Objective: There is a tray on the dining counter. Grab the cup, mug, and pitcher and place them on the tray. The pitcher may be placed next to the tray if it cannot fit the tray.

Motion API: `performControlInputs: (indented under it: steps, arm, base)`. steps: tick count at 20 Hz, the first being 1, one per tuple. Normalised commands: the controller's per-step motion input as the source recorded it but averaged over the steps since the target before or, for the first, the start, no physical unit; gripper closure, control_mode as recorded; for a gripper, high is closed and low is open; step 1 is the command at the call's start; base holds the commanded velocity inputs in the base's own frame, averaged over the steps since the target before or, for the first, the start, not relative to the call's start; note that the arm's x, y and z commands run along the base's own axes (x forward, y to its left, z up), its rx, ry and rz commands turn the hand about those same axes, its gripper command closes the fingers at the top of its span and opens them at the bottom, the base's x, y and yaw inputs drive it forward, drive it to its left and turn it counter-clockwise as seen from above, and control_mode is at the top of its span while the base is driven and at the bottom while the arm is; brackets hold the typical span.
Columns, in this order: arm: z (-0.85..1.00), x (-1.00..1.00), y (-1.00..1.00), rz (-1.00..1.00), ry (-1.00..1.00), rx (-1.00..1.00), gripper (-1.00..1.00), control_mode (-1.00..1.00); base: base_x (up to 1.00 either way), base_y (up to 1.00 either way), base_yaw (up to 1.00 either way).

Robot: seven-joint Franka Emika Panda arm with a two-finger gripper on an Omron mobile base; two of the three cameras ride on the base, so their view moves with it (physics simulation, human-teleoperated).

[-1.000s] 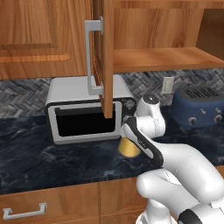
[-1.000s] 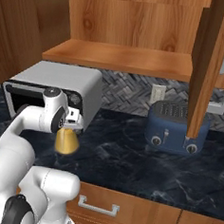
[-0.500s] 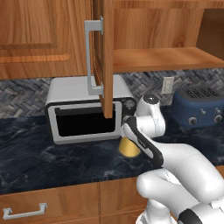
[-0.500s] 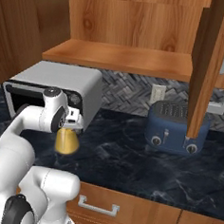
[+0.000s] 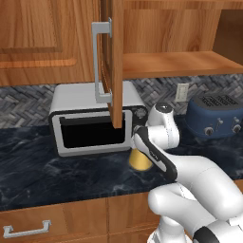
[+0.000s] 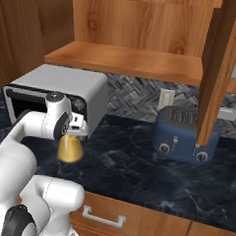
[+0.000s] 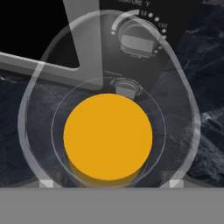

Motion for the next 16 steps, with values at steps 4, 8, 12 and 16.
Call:
performControlInputs:
  steps: [4,8,12,16]
  arm:
    - [0.0,-0.04,-0.01,0.0,-0.02,0.0,1.0,-1.0]
    - [0.03,-0.26,-0.16,0.0,-0.07,0.0,1.0,-1.0]
    - [0.07,-0.35,-0.18,0.0,-0.05,0.0,1.0,-1.0]
    - [0.0,-0.18,-0.02,0.0,-0.04,0.0,1.0,-1.0]
  base:
    - [0.0,0.0,0.0]
    - [0.0,0.0,0.0]
    - [0.0,0.0,0.0]
    - [0.0,0.0,0.0]
